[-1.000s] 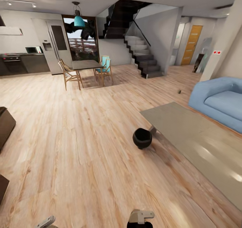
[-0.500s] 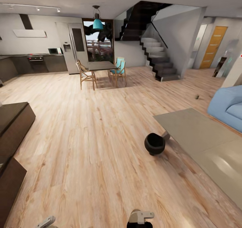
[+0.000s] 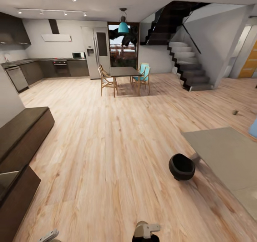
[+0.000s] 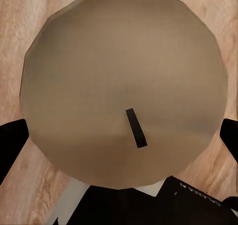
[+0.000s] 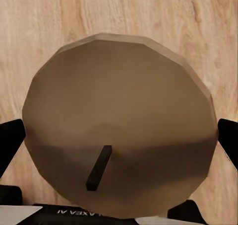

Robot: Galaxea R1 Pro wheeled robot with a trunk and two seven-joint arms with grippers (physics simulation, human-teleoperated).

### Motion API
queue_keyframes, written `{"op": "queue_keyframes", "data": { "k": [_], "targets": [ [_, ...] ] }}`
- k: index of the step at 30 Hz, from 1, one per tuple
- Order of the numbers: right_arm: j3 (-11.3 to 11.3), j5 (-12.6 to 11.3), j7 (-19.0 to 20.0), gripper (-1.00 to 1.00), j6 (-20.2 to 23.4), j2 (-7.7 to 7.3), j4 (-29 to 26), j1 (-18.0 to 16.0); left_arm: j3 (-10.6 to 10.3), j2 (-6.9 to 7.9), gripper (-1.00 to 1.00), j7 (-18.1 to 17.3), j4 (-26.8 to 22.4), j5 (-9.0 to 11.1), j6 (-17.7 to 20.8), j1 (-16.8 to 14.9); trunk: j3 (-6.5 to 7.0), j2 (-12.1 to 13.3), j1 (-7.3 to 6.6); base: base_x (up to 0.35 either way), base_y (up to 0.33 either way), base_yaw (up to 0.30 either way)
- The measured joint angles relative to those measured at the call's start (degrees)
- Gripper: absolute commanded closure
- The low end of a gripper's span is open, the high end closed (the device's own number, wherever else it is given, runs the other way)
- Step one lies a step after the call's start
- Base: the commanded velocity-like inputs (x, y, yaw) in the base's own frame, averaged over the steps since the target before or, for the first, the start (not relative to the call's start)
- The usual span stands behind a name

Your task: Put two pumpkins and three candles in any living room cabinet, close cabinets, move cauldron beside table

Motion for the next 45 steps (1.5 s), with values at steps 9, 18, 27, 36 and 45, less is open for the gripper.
{"op": "queue_keyframes", "data": {
  "k": [9,18,27,36,45],
  "targets": [
    [0.21,-0.20,0.16,1.00,-3.31,-0.31,-0.09,0.00,0.00,0.00,1.00,0.00,0.00,0.02,0.00,0.00,0.04,0.00,0.00,0.332,0.000,0.065],
    [0.29,-0.12,0.10,1.00,-3.46,-0.10,-0.09,0.00,-0.07,0.00,1.00,0.00,0.00,0.00,-0.04,0.00,-0.22,0.00,0.00,0.332,0.000,0.124],
    [0.21,-0.13,-0.09,1.00,-3.11,0.02,-0.09,0.00,-0.07,0.00,1.00,0.00,0.01,-0.03,-0.03,0.00,-0.63,0.00,0.00,0.325,-0.027,0.254],
    [0.21,-0.11,-0.10,1.00,-3.09,0.03,-0.09,0.00,-0.08,-0.06,1.00,0.00,0.00,-0.01,-0.09,0.00,-1.02,0.00,0.00,0.276,-0.196,0.259],
    [0.21,-0.03,-0.10,1.00,-3.09,0.03,-0.03,0.00,-0.08,-0.08,1.00,0.00,0.00,0.00,-0.14,0.00,-1.41,0.00,0.00,0.166,-0.130,0.259]
  ]
}}
